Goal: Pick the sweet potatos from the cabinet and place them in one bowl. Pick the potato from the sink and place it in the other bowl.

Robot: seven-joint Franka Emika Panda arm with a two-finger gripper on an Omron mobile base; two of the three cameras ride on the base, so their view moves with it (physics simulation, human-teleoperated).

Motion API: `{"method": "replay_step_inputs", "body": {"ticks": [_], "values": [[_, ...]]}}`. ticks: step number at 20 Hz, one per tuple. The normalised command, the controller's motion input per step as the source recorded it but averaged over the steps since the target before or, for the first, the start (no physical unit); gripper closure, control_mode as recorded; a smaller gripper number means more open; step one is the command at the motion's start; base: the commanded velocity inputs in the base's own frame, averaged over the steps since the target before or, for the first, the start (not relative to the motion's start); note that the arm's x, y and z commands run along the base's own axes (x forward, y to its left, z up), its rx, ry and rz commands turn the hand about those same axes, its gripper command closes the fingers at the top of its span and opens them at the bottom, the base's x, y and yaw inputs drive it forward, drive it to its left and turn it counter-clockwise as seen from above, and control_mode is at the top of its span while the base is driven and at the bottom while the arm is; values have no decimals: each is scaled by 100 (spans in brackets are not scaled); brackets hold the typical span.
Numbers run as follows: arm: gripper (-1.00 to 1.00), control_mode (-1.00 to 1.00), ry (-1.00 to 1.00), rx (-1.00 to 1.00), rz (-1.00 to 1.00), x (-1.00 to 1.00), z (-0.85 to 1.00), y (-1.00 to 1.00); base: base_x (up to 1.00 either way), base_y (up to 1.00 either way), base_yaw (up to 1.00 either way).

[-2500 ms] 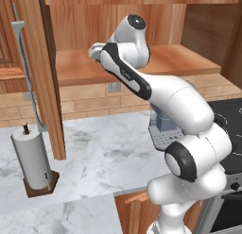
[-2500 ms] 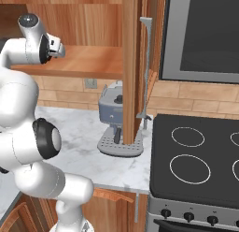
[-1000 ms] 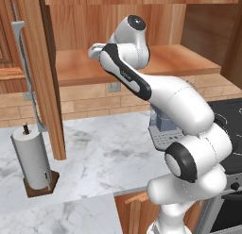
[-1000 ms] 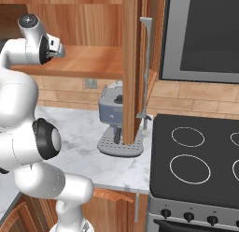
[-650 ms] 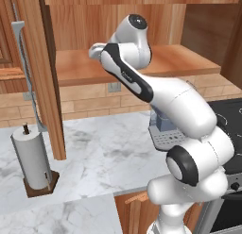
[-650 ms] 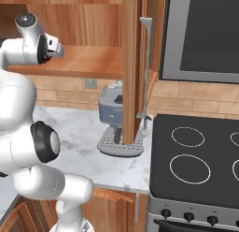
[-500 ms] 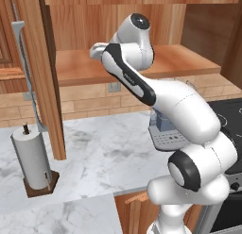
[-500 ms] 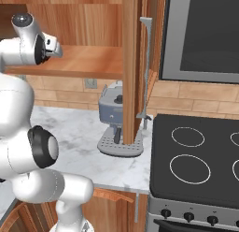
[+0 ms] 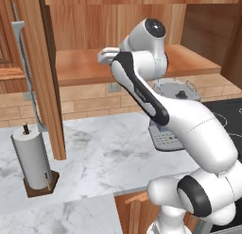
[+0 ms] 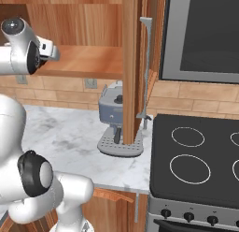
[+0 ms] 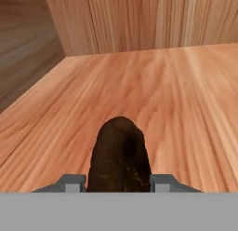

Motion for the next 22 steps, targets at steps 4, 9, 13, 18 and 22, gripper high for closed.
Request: {"method": "replay_step_inputs", "body": {"ticks": [4, 9, 13, 18, 22], "values": [[100, -100, 0, 0, -4, -60, 19, -39, 0, 0, 0], [100, -100, 0, 0, -3, -56, 37, -27, 0, 0, 0], [100, -100, 2, -1, -1, -59, 44, -30, 0, 0, 0], [100, -100, 11, -6, -2, -62, 23, -42, 0, 0, 0], [100, -100, 14, -13, -2, -66, 4, -43, 0, 0, 0]]}}
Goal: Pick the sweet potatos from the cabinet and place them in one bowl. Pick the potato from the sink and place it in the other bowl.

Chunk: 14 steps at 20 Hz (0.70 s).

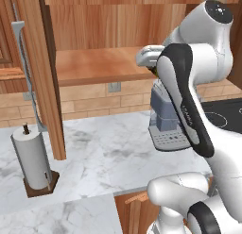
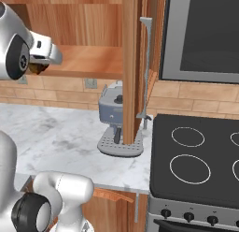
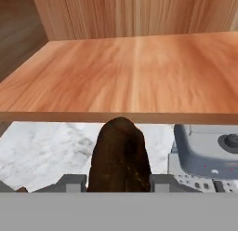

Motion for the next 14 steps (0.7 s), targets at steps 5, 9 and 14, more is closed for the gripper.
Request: {"method": "replay_step_inputs", "body": {"ticks": [5, 9, 14], "values": [[100, -100, 10, -15, -2, -67, 0, -27, 0, 0, 0], [100, -100, 0, -11, -1, -74, -2, -7, 0, 0, 0], [100, -100, -2, -1, 0, -59, -23, 0, 0, 0, 0]]}}
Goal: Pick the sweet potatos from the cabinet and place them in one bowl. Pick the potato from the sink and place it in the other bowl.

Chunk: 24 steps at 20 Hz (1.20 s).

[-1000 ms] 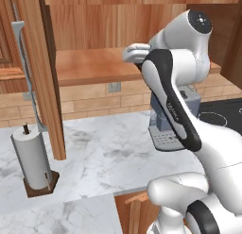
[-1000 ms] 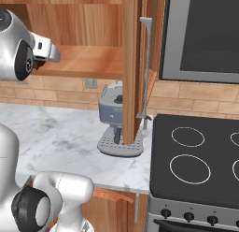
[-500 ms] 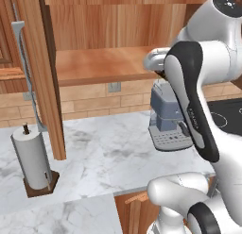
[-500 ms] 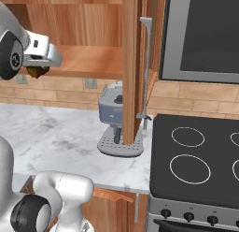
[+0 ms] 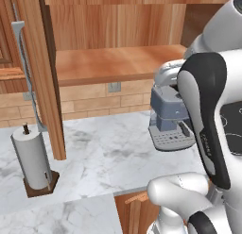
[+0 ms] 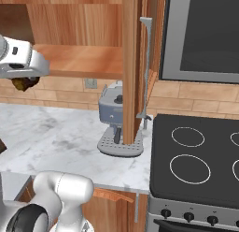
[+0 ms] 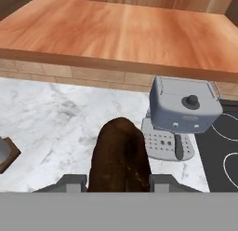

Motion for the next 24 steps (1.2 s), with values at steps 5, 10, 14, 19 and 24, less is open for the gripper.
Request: {"method": "replay_step_inputs", "body": {"ticks": [5, 10, 14, 19, 24], "values": [[100, -100, 1, 0, 0, -29, -54, 0, 0, 0, 0], [100, -100, 12, 0, 0, -8, -51, 0, 0, 0, 0], [100, -100, 9, 4, -1, -13, -28, -12, 0, 0, 0], [100, -100, 7, 8, -1, -14, -3, -15, 0, 0, 0], [100, -100, 1, 0, 0, 0, 0, -1, 0, 0, 0]]}}
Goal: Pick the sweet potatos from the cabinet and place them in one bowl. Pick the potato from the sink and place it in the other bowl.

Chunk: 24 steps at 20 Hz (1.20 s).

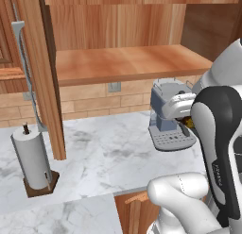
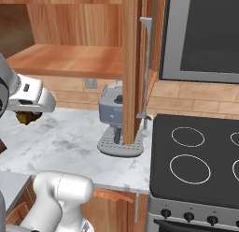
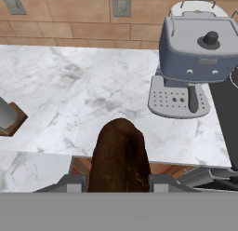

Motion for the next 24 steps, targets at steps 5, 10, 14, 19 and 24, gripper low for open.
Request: {"method": "replay_step_inputs", "body": {"ticks": [5, 10, 14, 19, 24], "values": [[100, -100, 0, 0, 0, 0, 0, 0, 0, 0, 0], [100, 100, 0, 0, 0, 0, 0, 0, 0, 0, 0], [100, 100, 0, 0, 0, 0, 0, 0, -17, 0, 0], [100, 100, 0, 0, 0, 0, 0, 0, -96, 0, 0], [100, 100, 0, 0, 0, 0, 0, 0, -100, -3, 0]]}}
